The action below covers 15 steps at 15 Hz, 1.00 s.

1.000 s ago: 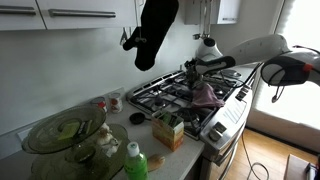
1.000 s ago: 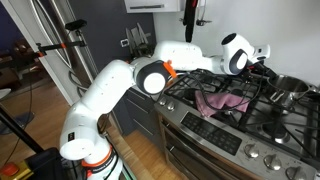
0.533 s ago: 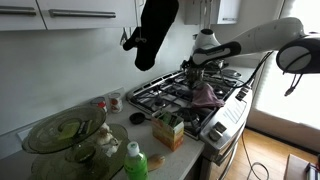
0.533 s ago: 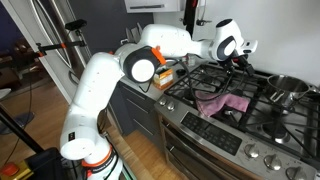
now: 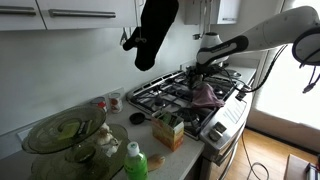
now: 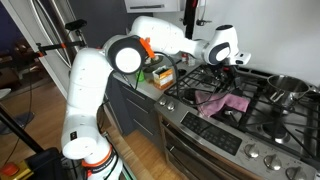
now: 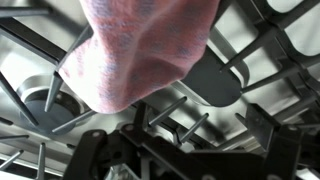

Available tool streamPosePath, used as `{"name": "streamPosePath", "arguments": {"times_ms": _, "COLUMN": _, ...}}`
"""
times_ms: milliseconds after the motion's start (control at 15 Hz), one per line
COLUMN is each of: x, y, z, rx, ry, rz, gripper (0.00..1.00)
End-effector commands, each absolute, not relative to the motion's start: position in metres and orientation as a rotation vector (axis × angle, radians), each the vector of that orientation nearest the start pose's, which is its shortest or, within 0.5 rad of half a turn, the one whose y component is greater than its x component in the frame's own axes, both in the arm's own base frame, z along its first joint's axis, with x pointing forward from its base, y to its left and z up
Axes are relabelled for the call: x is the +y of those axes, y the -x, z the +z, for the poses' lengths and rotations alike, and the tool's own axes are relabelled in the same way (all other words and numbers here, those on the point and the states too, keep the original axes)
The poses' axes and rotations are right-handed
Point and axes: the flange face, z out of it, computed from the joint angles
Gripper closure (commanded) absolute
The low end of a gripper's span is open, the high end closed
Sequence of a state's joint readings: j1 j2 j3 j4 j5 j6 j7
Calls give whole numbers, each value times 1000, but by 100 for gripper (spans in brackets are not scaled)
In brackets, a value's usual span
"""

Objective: Move the silver pot to the top right side of the stove, pick up the purple cloth and wipe the silver pot, put the purple cloth back on the job of the stove

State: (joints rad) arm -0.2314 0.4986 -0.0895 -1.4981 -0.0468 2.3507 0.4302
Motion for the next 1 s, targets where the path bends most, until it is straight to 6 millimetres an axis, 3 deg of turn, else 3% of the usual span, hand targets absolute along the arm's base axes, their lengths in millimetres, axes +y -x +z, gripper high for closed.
{"name": "streamPosePath", "arguments": {"times_ms": 0, "x": -227, "y": -660, "z": 406, "rx": 1095, "ry": 3019, "rz": -473, "gripper": 0}}
{"name": "streamPosePath", "arguments": {"times_ms": 533, "x": -236, "y": -635, "z": 367, "rx": 950, "ry": 3110, "rz": -317, "gripper": 0}}
{"name": "streamPosePath", "arguments": {"times_ms": 600, "x": -237, "y": -634, "z": 363, "rx": 954, "ry": 3121, "rz": -318, "gripper": 9}}
{"name": "streamPosePath", "arguments": {"times_ms": 667, "x": -240, "y": -636, "z": 362, "rx": 997, "ry": 3119, "rz": -378, "gripper": 26}}
{"name": "streamPosePath", "arguments": {"times_ms": 933, "x": -253, "y": -640, "z": 373, "rx": 1010, "ry": 3185, "rz": -689, "gripper": 58}}
